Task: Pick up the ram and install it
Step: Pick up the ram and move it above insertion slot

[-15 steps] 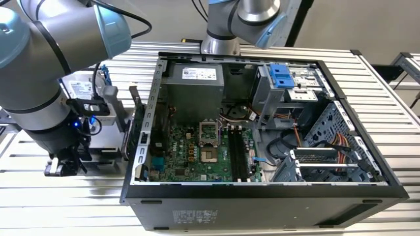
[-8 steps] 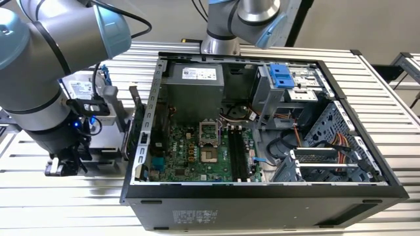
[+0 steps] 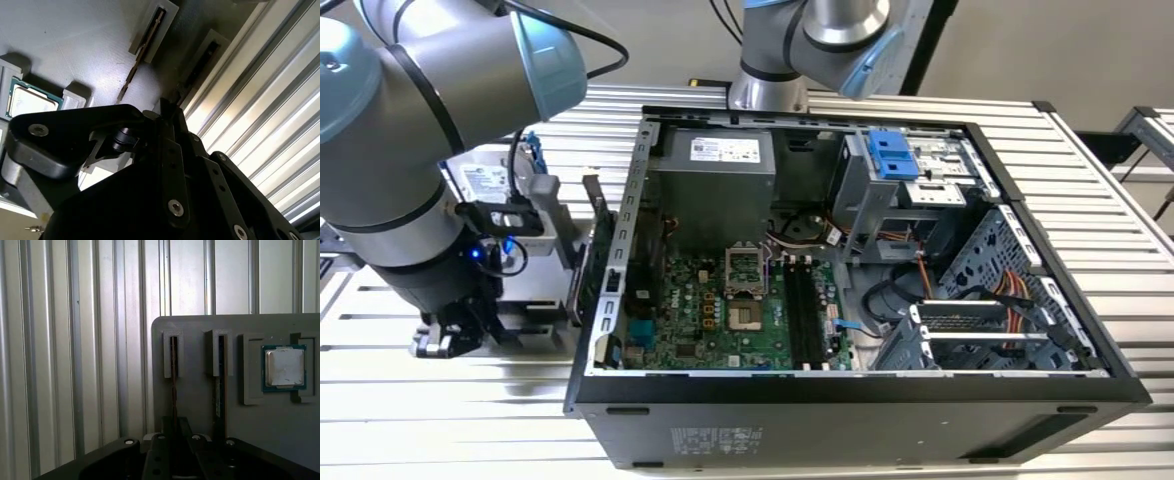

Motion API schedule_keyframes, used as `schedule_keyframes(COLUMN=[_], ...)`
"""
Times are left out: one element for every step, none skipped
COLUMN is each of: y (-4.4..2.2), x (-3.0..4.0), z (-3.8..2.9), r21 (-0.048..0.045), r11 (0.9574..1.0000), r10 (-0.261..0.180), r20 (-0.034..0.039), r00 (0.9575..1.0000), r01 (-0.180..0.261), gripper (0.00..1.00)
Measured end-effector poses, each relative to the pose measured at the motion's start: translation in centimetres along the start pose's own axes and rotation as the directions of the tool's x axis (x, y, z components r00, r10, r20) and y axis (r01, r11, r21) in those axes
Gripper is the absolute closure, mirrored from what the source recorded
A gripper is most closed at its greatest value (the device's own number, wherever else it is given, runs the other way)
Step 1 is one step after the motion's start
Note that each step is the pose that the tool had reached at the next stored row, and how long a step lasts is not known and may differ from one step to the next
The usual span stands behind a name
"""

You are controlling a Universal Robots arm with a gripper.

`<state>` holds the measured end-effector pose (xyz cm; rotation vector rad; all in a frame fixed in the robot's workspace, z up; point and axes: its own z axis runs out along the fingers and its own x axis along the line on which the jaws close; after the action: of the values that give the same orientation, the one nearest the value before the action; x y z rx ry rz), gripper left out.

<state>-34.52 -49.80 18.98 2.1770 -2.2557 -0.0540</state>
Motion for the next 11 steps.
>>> schedule_keyframes(y=[0.0,0.0,0.0,0.0,0.0,0.0,0.0,0.0,0.0,0.0,0.0], x=[0.0,0.0,0.0,0.0,0.0,0.0,0.0,0.0,0.0,0.0,0.0], z=[0.0,0.0,0.0,0.0,0.0,0.0,0.0,0.0,0.0,0.0,0.0], r21=[0.0,0.0,0.0,0.0,-0.0001,-0.0001,-0.0001,-0.0001,-0.0001,-0.0001,-0.0001], r11=[1.0,1.0,1.0,1.0,1.0,1.0,1.0,1.0,1.0,1.0,1.0], r10=[0.0,0.0,0.0,0.0,0.0,0.0,0.0,0.0,0.0,0.0,0.0], r20=[0.0,0.0,0.0,0.0,0.0,0.0001,0.0,0.0,0.0,0.0,0.0], r00=[1.0,1.0,1.0,1.0,1.0,1.0,1.0,1.0,1.0,1.0,1.0], r01=[0.0,0.0,0.0,0.0,0.0,0.0,0.0,0.0,0.0,0.0,0.0], gripper=[0.0,0.0,0.0,0.0,0.0,1.0,1.0,1.0,1.0,1.0,1.0])
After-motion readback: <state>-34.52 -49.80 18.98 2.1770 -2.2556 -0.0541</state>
